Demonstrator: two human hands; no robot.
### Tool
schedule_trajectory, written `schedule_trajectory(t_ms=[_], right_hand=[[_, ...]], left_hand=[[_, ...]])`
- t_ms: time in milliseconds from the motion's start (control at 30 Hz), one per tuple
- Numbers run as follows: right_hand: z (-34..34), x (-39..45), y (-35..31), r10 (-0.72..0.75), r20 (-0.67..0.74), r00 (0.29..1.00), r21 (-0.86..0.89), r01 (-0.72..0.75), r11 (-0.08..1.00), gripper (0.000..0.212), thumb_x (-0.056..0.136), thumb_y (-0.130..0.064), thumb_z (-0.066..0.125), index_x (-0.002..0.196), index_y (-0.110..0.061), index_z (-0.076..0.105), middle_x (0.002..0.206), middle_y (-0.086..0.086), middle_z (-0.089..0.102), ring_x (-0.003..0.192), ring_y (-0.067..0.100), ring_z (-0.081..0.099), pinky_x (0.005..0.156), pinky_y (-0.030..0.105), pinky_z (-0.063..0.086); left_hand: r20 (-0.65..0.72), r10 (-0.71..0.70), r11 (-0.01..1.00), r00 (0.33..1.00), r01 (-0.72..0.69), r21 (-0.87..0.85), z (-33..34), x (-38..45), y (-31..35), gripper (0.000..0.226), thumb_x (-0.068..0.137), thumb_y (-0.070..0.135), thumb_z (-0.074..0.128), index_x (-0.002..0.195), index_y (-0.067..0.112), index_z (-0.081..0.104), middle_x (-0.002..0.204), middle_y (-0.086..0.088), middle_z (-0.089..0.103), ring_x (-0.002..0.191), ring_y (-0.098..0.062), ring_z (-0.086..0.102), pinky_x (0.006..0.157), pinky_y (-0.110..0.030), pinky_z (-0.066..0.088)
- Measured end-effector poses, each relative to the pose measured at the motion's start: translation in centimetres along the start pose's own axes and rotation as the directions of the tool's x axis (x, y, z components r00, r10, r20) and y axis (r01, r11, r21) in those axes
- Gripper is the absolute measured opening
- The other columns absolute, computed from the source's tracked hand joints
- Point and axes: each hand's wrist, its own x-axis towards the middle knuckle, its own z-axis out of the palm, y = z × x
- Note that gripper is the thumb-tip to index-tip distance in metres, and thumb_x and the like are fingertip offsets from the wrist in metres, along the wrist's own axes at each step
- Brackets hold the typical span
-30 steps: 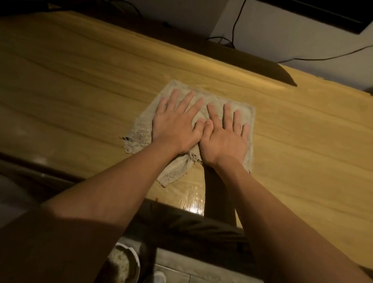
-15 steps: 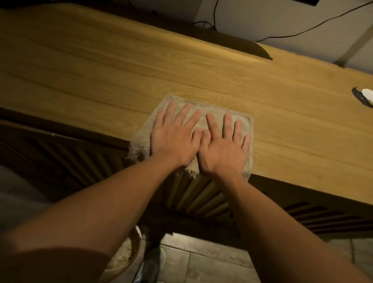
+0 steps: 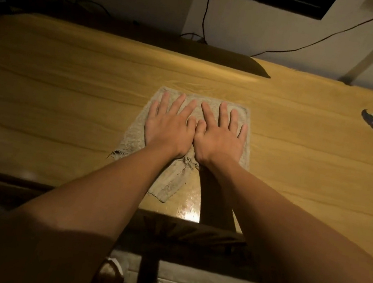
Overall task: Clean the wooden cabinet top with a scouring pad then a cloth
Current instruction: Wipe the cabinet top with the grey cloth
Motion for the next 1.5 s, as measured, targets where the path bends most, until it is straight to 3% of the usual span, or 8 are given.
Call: schedule_trajectory(t_ms=[367,467,567,700,933,1200,1333,1500], right_hand=[[-1.6,15.6,-0.3,-0.003,-0.021,1.000,-0.006,0.003,1.000,0.053,0.104,-0.048,0.010,0.157,-0.050,0.008,0.170,-0.004,-0.001,0.156,0.023,-0.008,0.123,0.053,-0.008],[-2.2,19.1,-0.6,-0.002,-0.054,0.999,-0.058,-0.001,0.998,0.053,0.104,-0.044,0.013,0.156,-0.040,0.025,0.165,0.005,0.026,0.153,0.031,0.016,0.123,0.056,0.001],[-3.1,21.4,-0.8,-0.020,-0.051,0.999,-0.149,0.013,0.989,0.048,0.102,-0.037,0.024,0.140,-0.027,0.051,0.146,0.010,0.053,0.137,0.038,0.042,0.117,0.060,0.017],[-4.0,22.1,-1.2,-0.102,0.021,0.995,-0.192,0.104,0.976,0.038,0.099,-0.030,0.035,0.128,-0.023,0.059,0.133,0.007,0.063,0.125,0.042,0.053,0.110,0.066,0.026],[-3.4,21.0,-0.1,-0.065,-0.063,0.996,-0.085,0.059,0.995,0.049,0.105,-0.038,0.023,0.145,-0.025,0.048,0.148,0.010,0.052,0.139,0.038,0.041,0.118,0.058,0.018],[-2.5,15.2,2.8,-0.031,-0.036,0.999,-0.003,0.031,1.000,0.053,0.107,-0.046,0.007,0.159,-0.044,0.009,0.171,-0.004,0.000,0.156,0.021,-0.006,0.124,0.052,-0.006],[-2.6,9.4,4.7,-0.016,-0.013,1.000,0.029,0.016,0.999,0.053,0.106,-0.046,0.007,0.159,-0.044,0.005,0.170,-0.005,-0.007,0.156,0.020,-0.011,0.124,0.052,-0.007],[-2.7,0.6,7.1,0.004,0.003,1.000,0.022,-0.004,1.000,0.053,0.106,-0.045,0.006,0.159,-0.044,0.003,0.170,-0.006,-0.009,0.156,0.019,-0.013,0.124,0.051,-0.008]], left_hand=[[-0.031,-0.004,1.000,1.000,0.005,0.018,0.1,15.5,1.3,0.054,0.103,0.048,0.013,0.157,0.040,0.017,0.168,0.006,0.012,0.155,-0.026,0.000,0.124,-0.046,0.003],[-0.042,-0.015,0.999,0.999,0.017,0.051,0.0,19.1,1.7,0.054,0.102,0.046,0.016,0.151,0.032,0.034,0.159,-0.001,0.036,0.150,-0.030,0.022,0.122,-0.047,0.012],[-0.031,-0.042,0.992,0.999,0.046,0.121,-0.3,21.8,2.1,0.054,0.100,0.045,0.021,0.130,0.020,0.059,0.135,-0.011,0.060,0.130,-0.035,0.048,0.114,-0.050,0.026],[0.002,-0.090,0.986,0.996,0.089,0.143,-0.4,23.5,2.6,0.065,0.099,0.051,0.017,0.116,0.015,0.068,0.120,-0.014,0.068,0.116,-0.035,0.057,0.105,-0.049,0.032],[-0.043,-0.040,0.993,0.998,0.044,0.111,-0.4,21.8,2.7,0.065,0.100,0.053,0.016,0.133,0.018,0.060,0.138,-0.014,0.059,0.131,-0.036,0.047,0.114,-0.051,0.025],[-0.032,-0.001,0.999,0.999,0.002,0.032,0.4,15.8,4.4,0.062,0.099,0.059,0.012,0.157,0.038,0.018,0.167,0.002,0.015,0.154,-0.030,0.003,0.124,-0.046,0.005],[0.003,-0.001,0.999,1.000,0.001,0.035,0.6,10.3,5.7,0.062,0.098,0.060,0.009,0.157,0.042,0.007,0.169,0.006,0.002,0.155,-0.027,-0.005,0.124,-0.045,-0.001],[0.024,0.012,1.000,1.000,-0.013,0.019,0.8,1.8,7.6,0.061,0.098,0.060,0.008,0.157,0.044,0.005,0.168,0.008,0.001,0.155,-0.026,-0.007,0.124,-0.044,-0.003]])
